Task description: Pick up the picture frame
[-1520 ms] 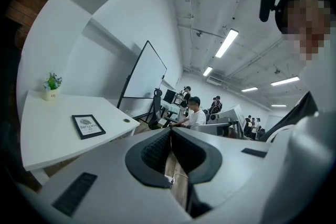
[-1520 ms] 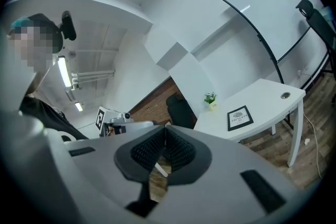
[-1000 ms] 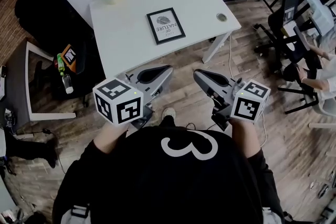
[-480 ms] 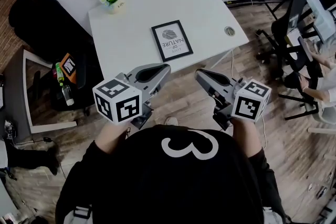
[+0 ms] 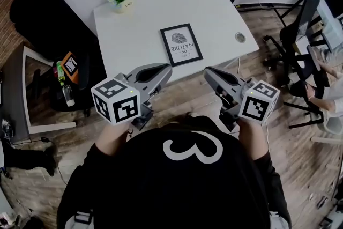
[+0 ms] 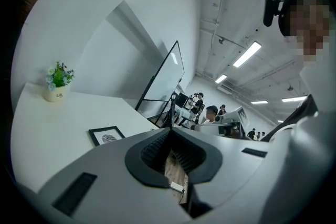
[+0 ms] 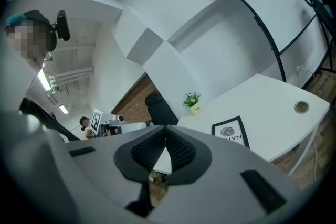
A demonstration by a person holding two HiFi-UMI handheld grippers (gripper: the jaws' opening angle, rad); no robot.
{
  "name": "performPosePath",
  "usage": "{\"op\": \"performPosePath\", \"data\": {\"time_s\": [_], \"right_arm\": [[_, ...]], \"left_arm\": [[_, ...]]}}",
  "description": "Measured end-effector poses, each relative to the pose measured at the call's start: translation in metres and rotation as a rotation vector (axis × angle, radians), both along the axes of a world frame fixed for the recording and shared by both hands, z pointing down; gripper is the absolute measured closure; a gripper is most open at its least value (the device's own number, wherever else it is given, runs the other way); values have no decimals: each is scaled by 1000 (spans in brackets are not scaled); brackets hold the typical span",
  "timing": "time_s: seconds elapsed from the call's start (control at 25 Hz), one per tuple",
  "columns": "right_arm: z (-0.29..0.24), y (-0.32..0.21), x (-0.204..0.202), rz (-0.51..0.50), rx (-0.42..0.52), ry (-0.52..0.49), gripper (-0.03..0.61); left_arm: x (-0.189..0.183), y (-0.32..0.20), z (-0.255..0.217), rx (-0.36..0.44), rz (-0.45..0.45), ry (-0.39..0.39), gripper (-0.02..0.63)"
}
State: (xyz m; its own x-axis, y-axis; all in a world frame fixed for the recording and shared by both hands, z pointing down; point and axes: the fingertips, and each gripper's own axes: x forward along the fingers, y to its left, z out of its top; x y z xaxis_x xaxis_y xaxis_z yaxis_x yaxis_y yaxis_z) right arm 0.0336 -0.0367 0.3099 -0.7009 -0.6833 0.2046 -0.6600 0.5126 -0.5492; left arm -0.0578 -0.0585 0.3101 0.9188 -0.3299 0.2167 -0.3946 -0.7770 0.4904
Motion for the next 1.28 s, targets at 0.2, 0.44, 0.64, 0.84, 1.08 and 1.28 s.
{"op": "performPosePath", "data": {"time_s": [0.2, 0.44, 0.64, 0.84, 1.08, 1.28], "right_arm": [[4, -12, 2, -28, -5, 1, 554], [6, -40, 14, -48, -6, 10, 552], [10, -71, 25, -83, -17, 13, 552], [12, -100, 37, -105, -26, 12, 552], [21, -127, 48, -139, -50, 7, 552], [34, -142, 51, -154, -78, 5, 552]], "left_arm": [[3, -12, 2, -11, -32, -2, 595], [12, -33, 1, 1, -73, -6, 594], [16, -63, 6, -10, -132, -24, 594], [24, -87, 11, -31, -178, -24, 594], [32, -110, 23, -56, -222, -60, 592], [30, -123, 37, -80, -248, -87, 592]]}}
